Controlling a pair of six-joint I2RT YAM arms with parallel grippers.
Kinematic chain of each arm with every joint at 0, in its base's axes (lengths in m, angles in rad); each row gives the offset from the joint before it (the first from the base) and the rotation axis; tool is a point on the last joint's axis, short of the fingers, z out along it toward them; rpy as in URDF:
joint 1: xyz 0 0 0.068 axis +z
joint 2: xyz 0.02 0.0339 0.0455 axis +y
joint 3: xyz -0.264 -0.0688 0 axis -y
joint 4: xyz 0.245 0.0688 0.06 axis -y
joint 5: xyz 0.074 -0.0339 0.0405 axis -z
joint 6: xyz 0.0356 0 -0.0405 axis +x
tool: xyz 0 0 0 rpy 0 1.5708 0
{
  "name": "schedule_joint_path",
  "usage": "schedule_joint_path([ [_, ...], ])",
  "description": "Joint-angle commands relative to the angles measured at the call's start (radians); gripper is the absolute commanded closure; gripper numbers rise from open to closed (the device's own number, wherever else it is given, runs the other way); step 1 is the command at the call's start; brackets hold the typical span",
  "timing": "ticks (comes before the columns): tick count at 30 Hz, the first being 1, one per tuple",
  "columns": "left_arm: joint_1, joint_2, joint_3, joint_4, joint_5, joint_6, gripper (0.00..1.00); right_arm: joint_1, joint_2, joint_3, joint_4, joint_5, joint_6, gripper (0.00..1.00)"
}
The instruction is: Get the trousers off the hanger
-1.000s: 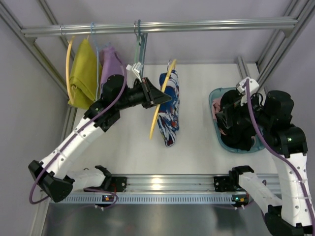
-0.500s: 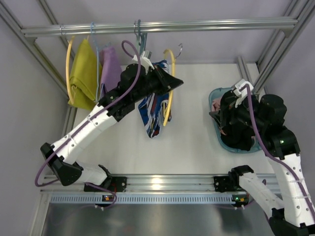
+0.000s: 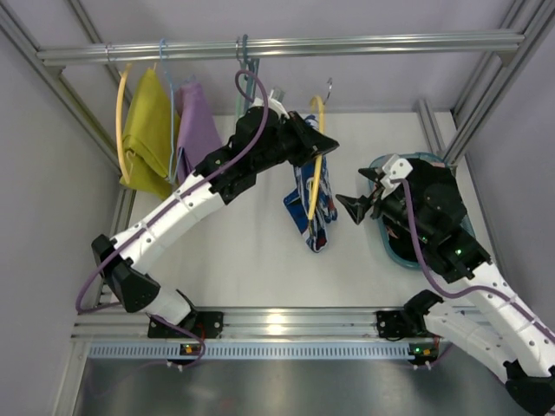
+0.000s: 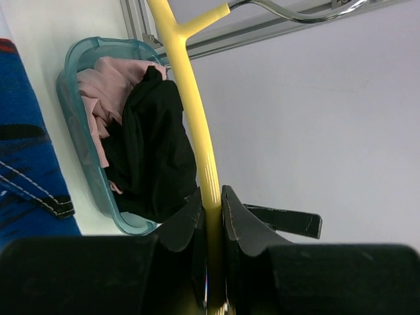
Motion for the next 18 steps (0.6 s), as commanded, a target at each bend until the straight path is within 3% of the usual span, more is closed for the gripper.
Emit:
schedule_joint_path([
  [1,-0.002,-0.031,0.102,0.195,-0.003,-0.005,1.00,0.073,0.021,-0.004,0.178,0.062,-0.053,0.20],
  [18,-0.004,0.005,0.145,0.194,0.008,-0.045,1.00,0.217,0.148,-0.072,0.428,0.185,-0.118,0.16],
])
